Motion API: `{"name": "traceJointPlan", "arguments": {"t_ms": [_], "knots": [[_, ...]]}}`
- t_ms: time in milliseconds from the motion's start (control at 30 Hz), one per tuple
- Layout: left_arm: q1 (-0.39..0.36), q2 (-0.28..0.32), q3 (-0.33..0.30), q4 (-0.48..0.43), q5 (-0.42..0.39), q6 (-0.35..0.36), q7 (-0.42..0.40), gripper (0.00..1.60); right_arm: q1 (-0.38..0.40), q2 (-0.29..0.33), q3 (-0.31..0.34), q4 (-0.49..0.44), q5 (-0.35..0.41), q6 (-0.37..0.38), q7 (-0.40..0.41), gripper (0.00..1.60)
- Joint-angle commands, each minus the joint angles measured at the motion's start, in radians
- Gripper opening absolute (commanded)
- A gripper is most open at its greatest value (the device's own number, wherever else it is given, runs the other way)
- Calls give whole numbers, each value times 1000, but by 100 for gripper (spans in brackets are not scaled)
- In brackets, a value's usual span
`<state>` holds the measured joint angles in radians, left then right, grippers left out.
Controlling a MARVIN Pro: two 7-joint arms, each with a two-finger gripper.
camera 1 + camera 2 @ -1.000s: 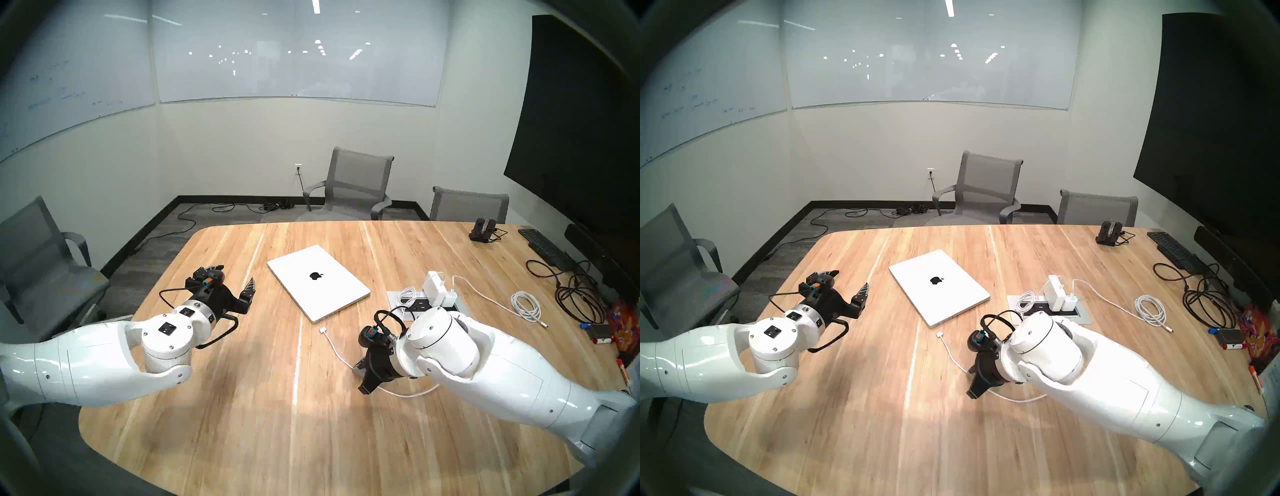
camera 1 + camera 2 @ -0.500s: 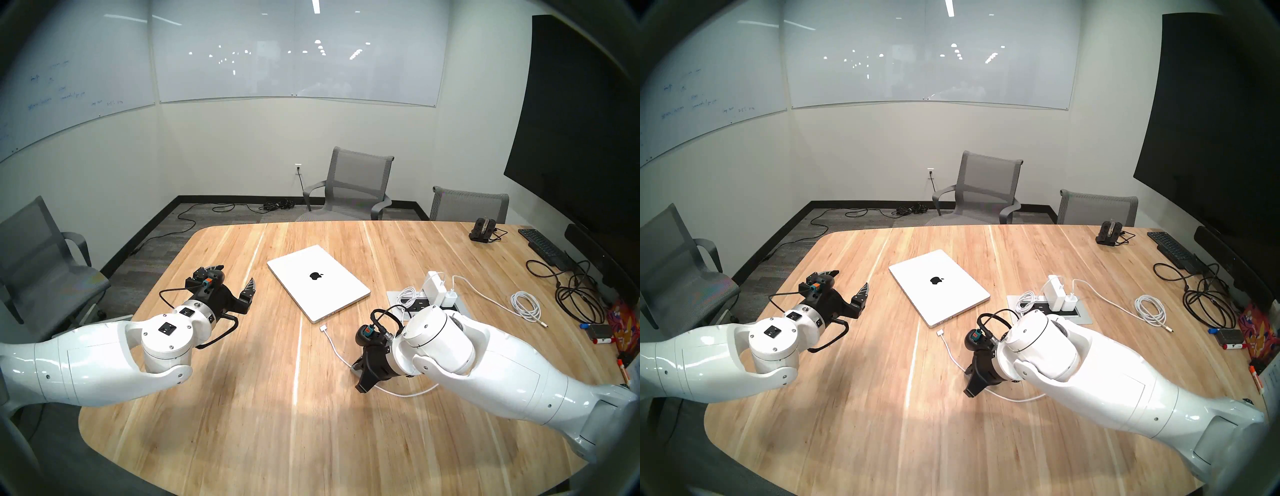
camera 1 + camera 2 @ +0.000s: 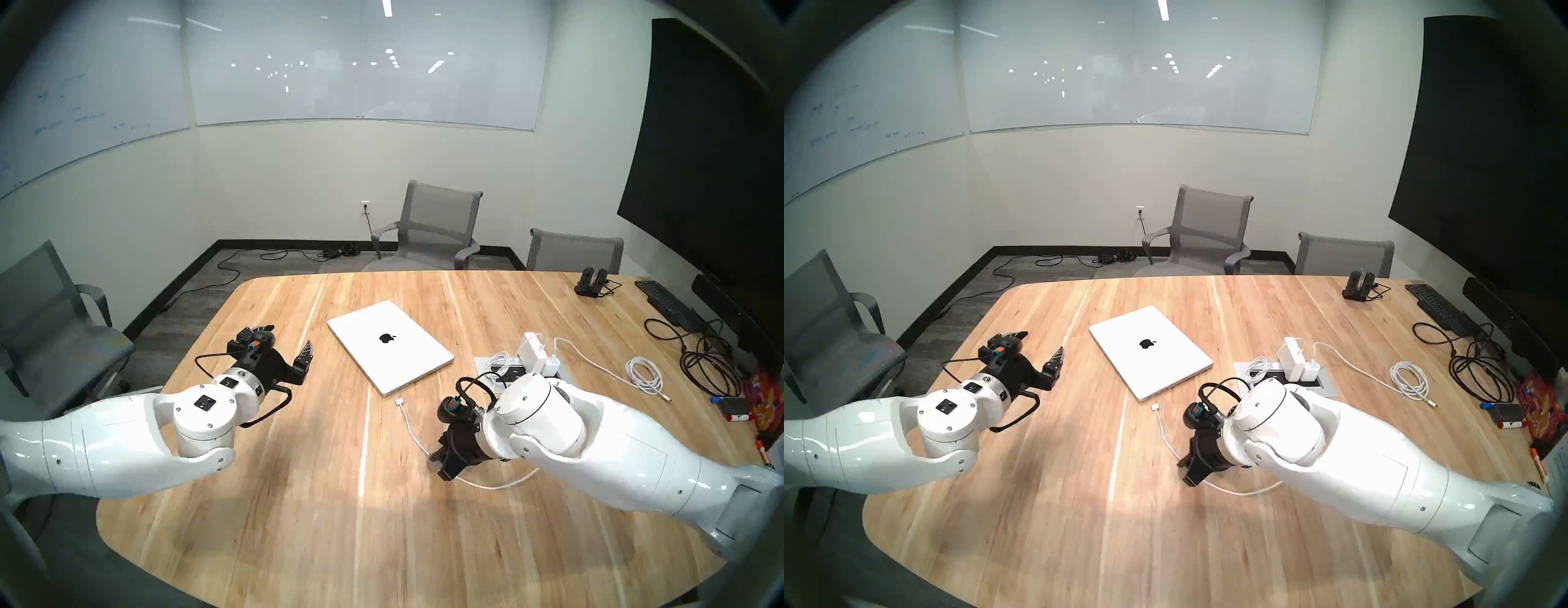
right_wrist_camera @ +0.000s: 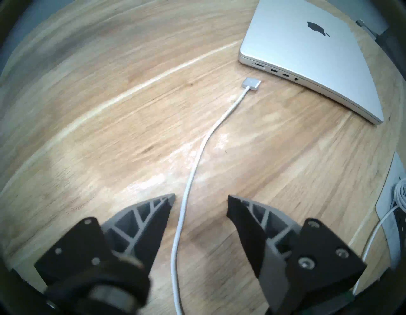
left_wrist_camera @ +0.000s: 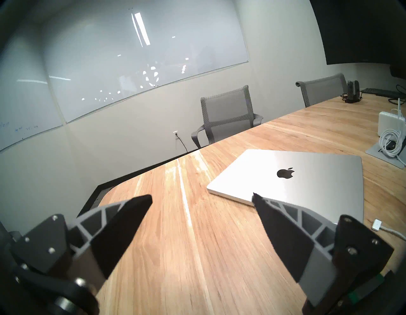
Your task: Plug the charging cable into the port of a MacBook
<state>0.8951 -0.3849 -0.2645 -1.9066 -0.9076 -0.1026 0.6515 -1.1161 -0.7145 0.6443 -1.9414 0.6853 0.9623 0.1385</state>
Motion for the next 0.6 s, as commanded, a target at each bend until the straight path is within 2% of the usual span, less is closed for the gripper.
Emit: {"name": "traceJointPlan", "arguments": {"t_ms": [0, 133, 400, 567], "knots": [[-14, -1, -13, -2, -2, -4, -1, 160, 38, 25, 0, -50, 27, -2, -9, 107], [-14, -1, -13, -2, -2, -4, -1, 160, 52, 26, -10, -63, 46, -2, -24, 104], [-14, -1, -13, -2, -2, -4, -1, 160, 83, -20, -51, -58, 75, -2, -75, 101], [-14, -1, -13, -2, -2, -4, -1, 160, 113, -80, -89, -17, 88, -2, -117, 99]]}}
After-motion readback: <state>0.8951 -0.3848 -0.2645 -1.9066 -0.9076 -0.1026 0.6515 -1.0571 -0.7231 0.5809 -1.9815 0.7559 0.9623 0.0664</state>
